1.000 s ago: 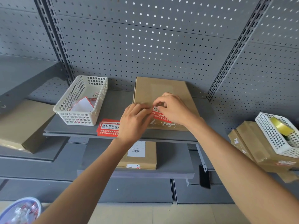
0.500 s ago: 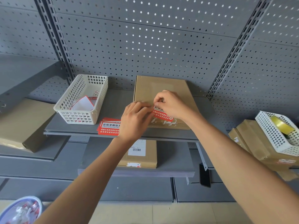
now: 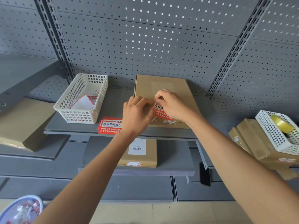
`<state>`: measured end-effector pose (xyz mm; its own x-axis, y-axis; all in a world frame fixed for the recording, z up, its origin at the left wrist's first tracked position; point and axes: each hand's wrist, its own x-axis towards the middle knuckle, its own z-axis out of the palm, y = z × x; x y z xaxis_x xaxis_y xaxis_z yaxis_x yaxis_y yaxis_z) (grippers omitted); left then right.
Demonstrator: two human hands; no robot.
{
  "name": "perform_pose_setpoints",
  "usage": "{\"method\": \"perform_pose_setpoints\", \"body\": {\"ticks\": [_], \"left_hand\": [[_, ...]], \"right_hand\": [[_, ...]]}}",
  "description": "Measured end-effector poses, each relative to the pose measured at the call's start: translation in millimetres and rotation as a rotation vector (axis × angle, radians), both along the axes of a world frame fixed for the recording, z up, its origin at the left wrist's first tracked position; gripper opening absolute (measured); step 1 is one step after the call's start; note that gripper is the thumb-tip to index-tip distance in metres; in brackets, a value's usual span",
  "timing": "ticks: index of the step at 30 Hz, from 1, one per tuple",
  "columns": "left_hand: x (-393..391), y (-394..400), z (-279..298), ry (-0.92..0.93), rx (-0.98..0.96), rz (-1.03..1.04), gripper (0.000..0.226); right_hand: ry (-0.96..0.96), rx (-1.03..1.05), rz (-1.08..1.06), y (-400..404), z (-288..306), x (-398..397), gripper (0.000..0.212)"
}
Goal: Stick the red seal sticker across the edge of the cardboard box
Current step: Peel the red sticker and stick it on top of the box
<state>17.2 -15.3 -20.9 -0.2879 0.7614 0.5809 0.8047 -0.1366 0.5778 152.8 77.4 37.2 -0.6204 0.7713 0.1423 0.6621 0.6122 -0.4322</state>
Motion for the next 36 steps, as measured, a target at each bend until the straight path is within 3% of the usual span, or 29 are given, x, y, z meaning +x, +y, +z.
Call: {"method": "perform_pose_setpoints", "body": {"ticks": [5,10,12,20,36], "left_hand": [[6.4,12.7,12.7,-0.010,-0.133,0.089,0.023],[6.7,13.9,15.4,-0.065,-0.160,0.082,0.016],[7.4,13.3,14.4,-0.077,-0.158,0.080,0.013],[9.3,14.3,7.3,-0.060,-0.156,0.065,0.016],[8.0,13.3,14.8,-0.045,-0.211,0.056,0.016]], "right_hand": [[0.026,-0.017,-0.005,-0.9,0.0,0.0,0.018],[0.188,-0.101,-0.020,-4.2,3.2,8.7,0.006],[0.208,-0.120,-0.035,-3.5,5.7,17.8,0.012],[0.091,-0.118,-0.024,3.1,4.5,40.7,0.002],[0.000,-0.108,-0.017,-0.1,4.6,32.4,0.013]]}}
